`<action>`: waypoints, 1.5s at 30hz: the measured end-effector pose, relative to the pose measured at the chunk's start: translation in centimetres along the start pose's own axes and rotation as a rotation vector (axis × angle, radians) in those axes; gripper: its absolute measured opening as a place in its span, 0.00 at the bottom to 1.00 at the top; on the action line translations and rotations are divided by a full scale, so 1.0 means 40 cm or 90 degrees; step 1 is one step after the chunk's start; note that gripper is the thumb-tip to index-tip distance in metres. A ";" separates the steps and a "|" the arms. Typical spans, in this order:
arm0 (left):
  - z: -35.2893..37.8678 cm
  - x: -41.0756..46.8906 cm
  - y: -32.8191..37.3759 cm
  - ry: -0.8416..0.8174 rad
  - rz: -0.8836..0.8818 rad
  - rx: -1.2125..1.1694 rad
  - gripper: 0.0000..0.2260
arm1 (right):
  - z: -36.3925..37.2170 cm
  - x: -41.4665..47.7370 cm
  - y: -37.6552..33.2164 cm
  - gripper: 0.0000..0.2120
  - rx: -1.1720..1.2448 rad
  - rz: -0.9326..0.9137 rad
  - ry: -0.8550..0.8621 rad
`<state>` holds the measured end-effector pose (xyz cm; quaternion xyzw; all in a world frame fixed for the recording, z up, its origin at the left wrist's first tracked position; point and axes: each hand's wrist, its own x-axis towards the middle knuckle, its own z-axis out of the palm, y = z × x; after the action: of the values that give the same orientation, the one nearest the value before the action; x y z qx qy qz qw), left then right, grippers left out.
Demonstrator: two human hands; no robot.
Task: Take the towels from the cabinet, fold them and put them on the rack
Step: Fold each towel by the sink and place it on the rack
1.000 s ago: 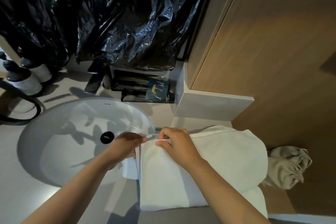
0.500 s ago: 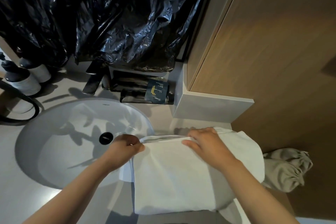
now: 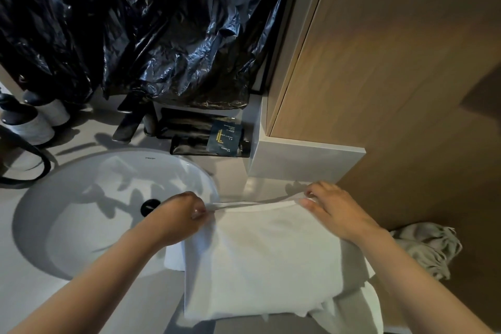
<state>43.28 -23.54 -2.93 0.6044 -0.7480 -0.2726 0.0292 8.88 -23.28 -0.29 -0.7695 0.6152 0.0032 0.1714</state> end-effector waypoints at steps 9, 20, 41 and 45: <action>0.060 0.048 0.101 -0.030 0.177 0.019 0.15 | 0.010 -0.024 0.032 0.14 0.009 -0.053 0.046; -0.125 -0.023 0.131 0.219 0.312 -0.097 0.07 | -0.179 -0.053 0.025 0.23 -0.086 -0.140 0.156; 0.130 -0.303 0.189 0.142 0.477 -0.048 0.05 | 0.139 -0.428 -0.019 0.09 0.016 0.142 0.423; 0.230 -0.304 0.168 0.106 0.500 -0.065 0.06 | 0.213 -0.462 -0.034 0.13 0.212 0.278 0.365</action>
<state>37.13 -8.12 -4.29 0.2901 -0.9027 -0.2276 0.2218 7.45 -3.28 -3.97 -0.5519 0.7794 -0.2751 0.1107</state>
